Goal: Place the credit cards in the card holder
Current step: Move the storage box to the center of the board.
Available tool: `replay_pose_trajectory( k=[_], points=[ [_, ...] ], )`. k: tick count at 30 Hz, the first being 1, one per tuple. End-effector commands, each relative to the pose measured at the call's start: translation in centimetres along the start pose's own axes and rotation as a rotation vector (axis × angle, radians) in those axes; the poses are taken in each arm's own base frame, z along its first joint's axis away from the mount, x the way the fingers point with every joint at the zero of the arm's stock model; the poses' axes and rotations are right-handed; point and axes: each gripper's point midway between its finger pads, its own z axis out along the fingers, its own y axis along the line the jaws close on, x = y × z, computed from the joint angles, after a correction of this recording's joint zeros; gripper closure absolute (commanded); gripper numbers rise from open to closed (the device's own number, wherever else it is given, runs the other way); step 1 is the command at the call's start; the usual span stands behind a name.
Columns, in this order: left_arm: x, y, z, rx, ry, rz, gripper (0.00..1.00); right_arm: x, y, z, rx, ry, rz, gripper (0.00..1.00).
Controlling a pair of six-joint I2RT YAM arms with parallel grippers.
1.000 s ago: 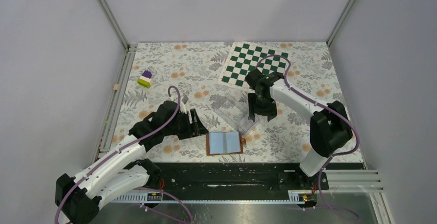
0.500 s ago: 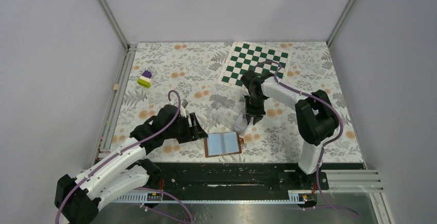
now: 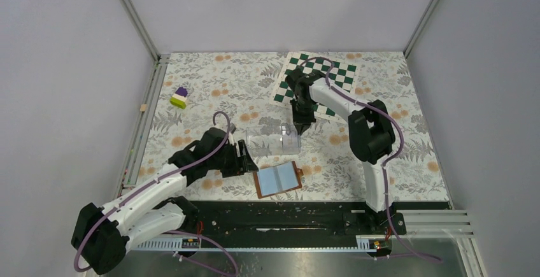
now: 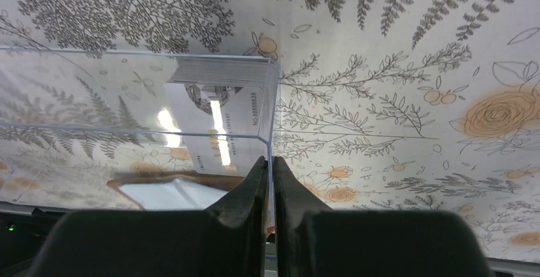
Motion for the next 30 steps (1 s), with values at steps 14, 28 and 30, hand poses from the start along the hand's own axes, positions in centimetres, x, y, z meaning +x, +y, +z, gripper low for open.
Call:
replay_pose_trajectory(
  k=[14,28,30],
  points=[
    [0.0,1.1,2.9,-0.038,0.083,-0.082,0.39,-2.6,0.3,-3.3,-0.012,-0.076,-0.06,0.46],
    [1.7,2.4,6.0,-0.114,0.192,-0.143,0.43,5.5,-1.2,-3.8,-0.252,-0.025,0.078,0.41],
    [1.9,1.6,6.9,-0.112,0.216,-0.124,0.43,5.8,-1.6,-3.6,-0.264,-0.017,0.089,0.41]
  ],
)
